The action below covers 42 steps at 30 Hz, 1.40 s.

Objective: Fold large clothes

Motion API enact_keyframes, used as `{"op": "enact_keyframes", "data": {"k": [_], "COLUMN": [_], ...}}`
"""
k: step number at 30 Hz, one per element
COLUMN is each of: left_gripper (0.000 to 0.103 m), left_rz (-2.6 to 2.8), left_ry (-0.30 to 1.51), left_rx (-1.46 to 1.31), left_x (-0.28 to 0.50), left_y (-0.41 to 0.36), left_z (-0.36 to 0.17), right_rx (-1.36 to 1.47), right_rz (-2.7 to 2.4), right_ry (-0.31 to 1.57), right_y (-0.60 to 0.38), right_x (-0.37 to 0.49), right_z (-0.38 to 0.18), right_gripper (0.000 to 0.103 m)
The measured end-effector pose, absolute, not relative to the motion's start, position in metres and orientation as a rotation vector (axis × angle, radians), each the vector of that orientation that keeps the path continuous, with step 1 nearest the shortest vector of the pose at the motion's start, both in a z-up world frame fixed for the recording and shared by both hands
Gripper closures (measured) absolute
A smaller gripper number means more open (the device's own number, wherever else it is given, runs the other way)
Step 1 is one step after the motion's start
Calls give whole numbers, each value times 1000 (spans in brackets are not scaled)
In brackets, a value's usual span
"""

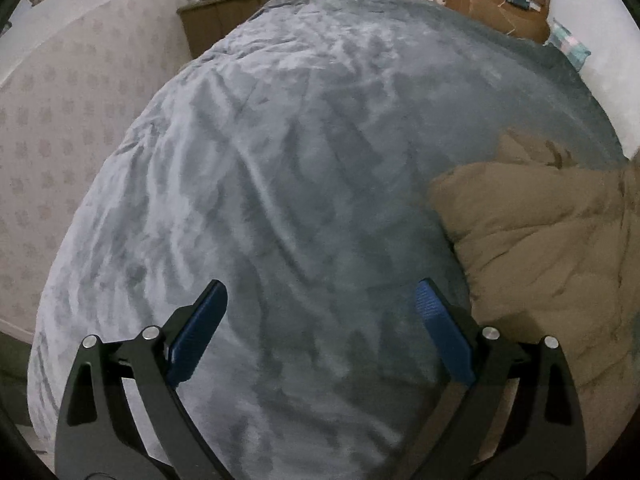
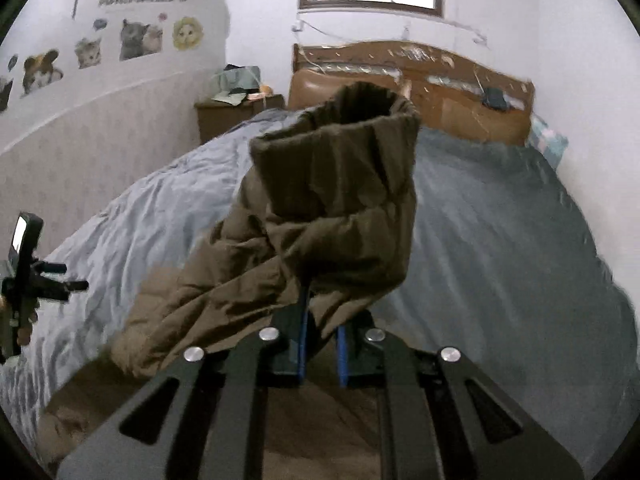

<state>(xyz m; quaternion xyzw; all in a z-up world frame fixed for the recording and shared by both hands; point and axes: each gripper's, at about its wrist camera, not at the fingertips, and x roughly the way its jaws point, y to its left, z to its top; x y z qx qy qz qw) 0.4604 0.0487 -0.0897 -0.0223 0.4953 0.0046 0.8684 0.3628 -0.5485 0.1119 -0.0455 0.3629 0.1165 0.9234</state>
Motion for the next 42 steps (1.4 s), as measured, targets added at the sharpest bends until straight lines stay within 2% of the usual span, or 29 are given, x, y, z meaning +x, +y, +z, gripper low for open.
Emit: {"op": "enact_keyframes", "data": {"k": [1,4,6,8,11,14,20,25,31,42], "left_gripper": [8,8,8,8,8,8,8,8,8,3], "left_rz": [4,14,16,12,11,-6,-61,-87,-70,-82], "left_ry": [1045,1083,1101,1106,1104,1107,1118,1132,1167,1305], "left_rx": [-45,2,31,59,91,97,124,120,203,148], "left_x": [460,460,462,462,463,464,468,474,492,545], "left_y": [45,32,25,18,9,1,-39,-67,-102,-100], "left_z": [-93,-106,-112,-114,-113,-109,-115,-127,-150,-185], "right_rx": [-74,-41,-11,16,54,108,133,38,-162,-169], "right_rz": [224,141,98,53,-7,-29,-3,-38,-111,-166], "right_ry": [819,979,1031,1080,1103,1068,1019,1036,1123,1230], "right_y": [-565,-603,-623,-643,-672,-682,-647,-611,-582,-581], "right_x": [360,341,326,313,298,302,342,358,380,427], "right_z": [88,24,0,-18,-26,-12,7,-9,-43,-90], "right_gripper": [88,66,60,49,49,49,42,43,51,52]}}
